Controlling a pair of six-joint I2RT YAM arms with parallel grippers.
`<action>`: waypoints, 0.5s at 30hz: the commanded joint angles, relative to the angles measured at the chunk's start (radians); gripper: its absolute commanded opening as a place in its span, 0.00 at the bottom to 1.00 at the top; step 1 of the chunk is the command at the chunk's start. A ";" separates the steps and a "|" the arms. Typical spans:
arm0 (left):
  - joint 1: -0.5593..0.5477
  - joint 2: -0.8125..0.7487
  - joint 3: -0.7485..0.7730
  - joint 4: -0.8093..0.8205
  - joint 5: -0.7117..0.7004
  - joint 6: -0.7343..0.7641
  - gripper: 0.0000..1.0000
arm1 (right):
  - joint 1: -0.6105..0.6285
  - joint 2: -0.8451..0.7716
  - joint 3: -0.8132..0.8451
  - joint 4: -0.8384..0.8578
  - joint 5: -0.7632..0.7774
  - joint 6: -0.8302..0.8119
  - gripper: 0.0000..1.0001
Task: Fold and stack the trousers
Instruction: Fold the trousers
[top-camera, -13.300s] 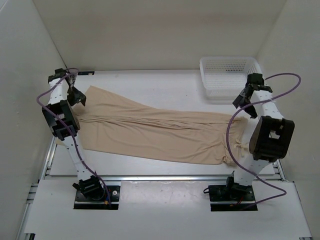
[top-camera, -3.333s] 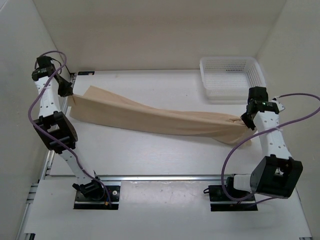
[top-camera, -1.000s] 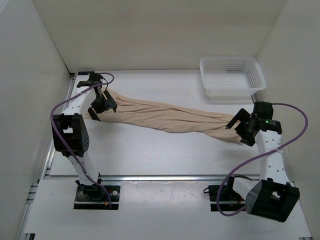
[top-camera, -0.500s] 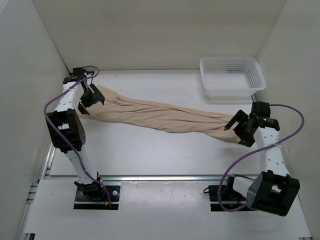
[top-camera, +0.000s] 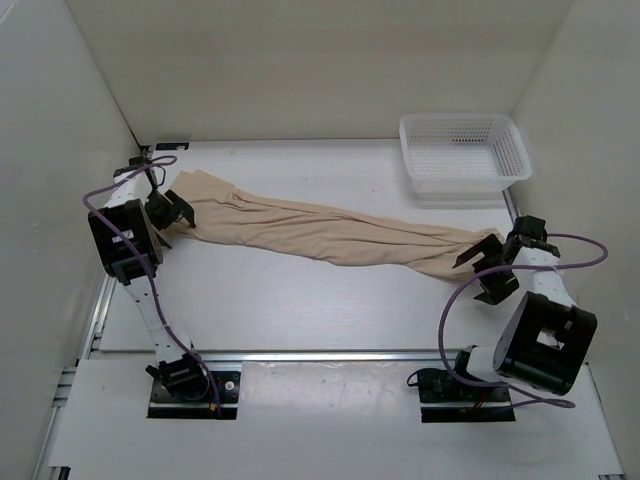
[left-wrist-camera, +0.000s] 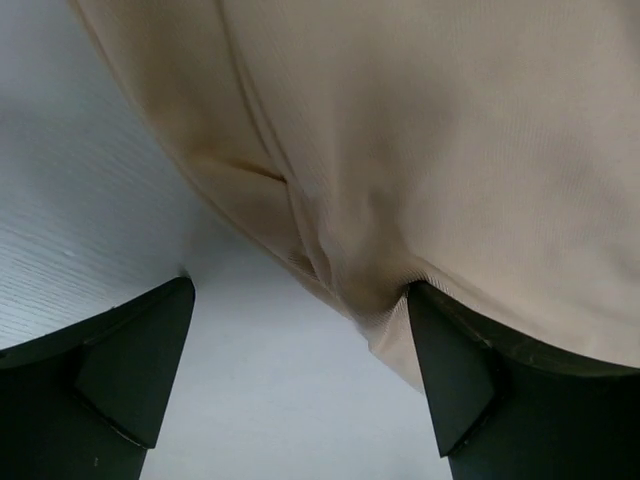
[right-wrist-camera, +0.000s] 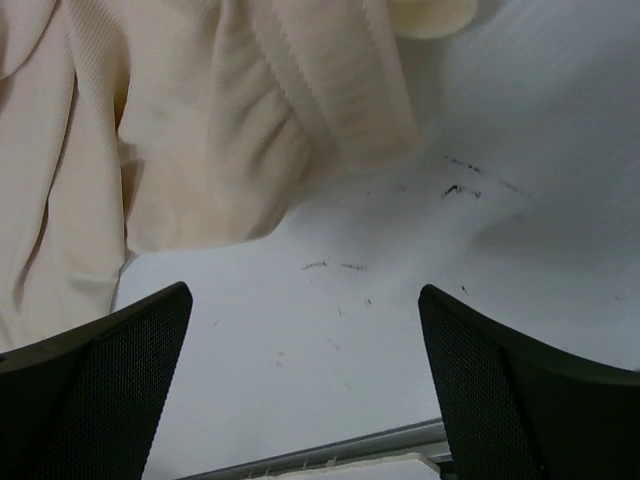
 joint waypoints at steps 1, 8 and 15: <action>-0.002 0.005 0.061 0.021 0.048 -0.017 0.99 | -0.021 0.057 0.021 0.103 -0.011 0.031 0.99; 0.027 0.076 0.081 0.021 0.024 -0.050 0.99 | -0.036 0.252 0.082 0.200 -0.020 0.044 0.81; 0.027 0.094 0.122 0.011 0.013 -0.070 0.10 | -0.036 0.335 0.162 0.231 -0.011 0.053 0.38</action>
